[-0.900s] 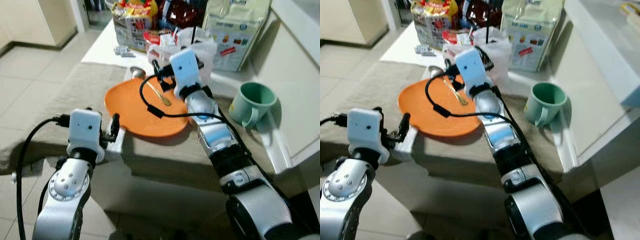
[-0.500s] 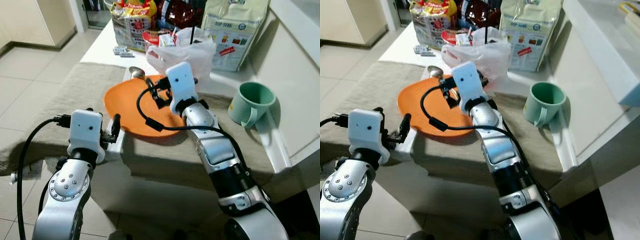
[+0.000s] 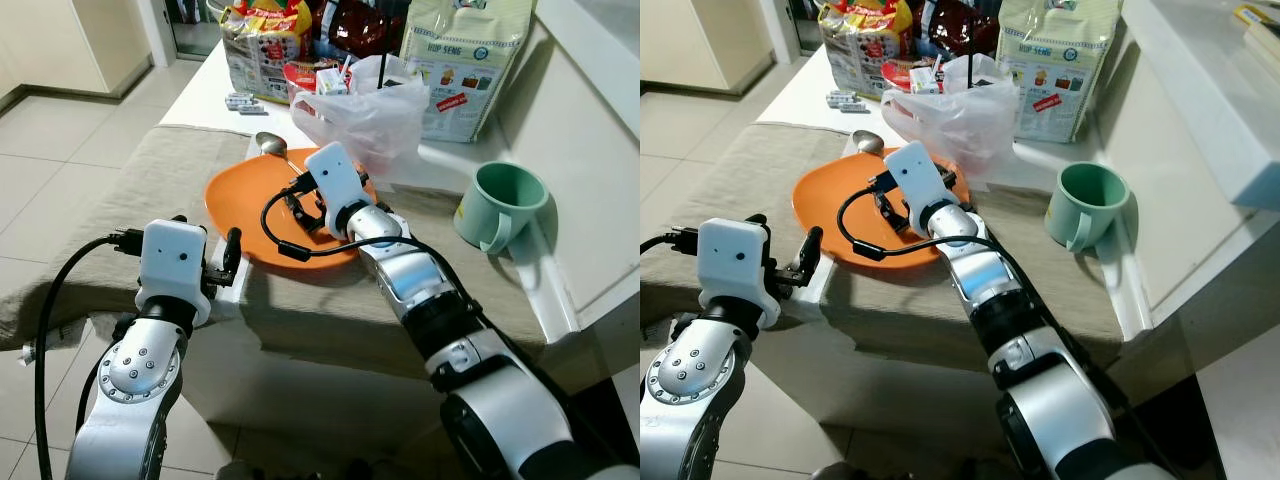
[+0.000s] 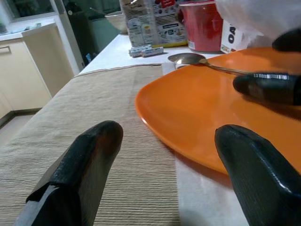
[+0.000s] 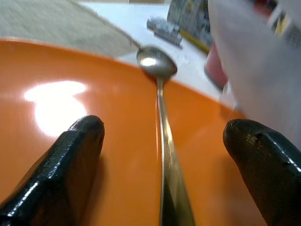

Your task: Setting the table

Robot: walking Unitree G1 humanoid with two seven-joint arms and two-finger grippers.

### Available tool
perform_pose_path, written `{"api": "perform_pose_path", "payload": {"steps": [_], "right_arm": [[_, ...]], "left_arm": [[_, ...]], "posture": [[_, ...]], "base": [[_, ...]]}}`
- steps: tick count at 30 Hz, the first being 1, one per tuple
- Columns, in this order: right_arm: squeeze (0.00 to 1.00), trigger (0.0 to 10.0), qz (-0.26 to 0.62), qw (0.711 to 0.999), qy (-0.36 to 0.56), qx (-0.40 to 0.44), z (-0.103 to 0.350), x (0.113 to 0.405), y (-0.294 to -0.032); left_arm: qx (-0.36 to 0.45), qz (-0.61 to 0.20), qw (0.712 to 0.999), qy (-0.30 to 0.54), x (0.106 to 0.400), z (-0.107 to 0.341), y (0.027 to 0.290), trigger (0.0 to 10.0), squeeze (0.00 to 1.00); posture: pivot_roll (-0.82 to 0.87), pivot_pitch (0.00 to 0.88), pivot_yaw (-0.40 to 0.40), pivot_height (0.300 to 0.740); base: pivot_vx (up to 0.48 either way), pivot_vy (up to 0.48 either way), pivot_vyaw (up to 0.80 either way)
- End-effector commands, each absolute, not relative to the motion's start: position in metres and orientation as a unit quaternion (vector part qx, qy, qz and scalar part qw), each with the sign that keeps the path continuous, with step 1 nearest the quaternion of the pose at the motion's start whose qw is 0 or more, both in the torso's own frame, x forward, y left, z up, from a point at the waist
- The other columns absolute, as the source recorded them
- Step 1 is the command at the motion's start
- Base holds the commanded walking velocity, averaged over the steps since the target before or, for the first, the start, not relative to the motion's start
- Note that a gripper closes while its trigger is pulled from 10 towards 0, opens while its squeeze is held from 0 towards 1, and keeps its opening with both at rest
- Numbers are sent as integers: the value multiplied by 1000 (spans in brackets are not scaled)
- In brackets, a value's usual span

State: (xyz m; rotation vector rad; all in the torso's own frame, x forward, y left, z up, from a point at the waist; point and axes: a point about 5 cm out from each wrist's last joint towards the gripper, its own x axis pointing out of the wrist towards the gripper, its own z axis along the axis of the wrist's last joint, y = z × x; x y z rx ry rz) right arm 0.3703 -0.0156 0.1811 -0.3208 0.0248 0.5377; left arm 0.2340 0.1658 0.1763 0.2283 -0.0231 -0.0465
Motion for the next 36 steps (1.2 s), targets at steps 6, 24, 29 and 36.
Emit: {"api": "perform_pose_path", "payload": {"steps": [6,24,29,36], "right_arm": [[0,10000,273,948,11,-165,180,375,-5],[0,10000,248,952,102,-146,154,381,-7],[1000,10000,239,954,126,-127,148,380,-7],[875,10000,232,955,133,-128,147,381,-10]], "left_arm": [[120,-14,993,-10,231,176,169,10000,0],[126,-15,992,-3,226,178,172,10000,0],[121,-13,993,-1,225,180,174,10000,0],[121,-16,993,1,224,179,172,10000,0]], "posture": [[149,94,-54,740],[182,121,-46,740],[185,126,-44,740],[186,132,-43,740]], "base": [[0,0,0],[0,0,0],[0,0,0],[0,0,0]]}}
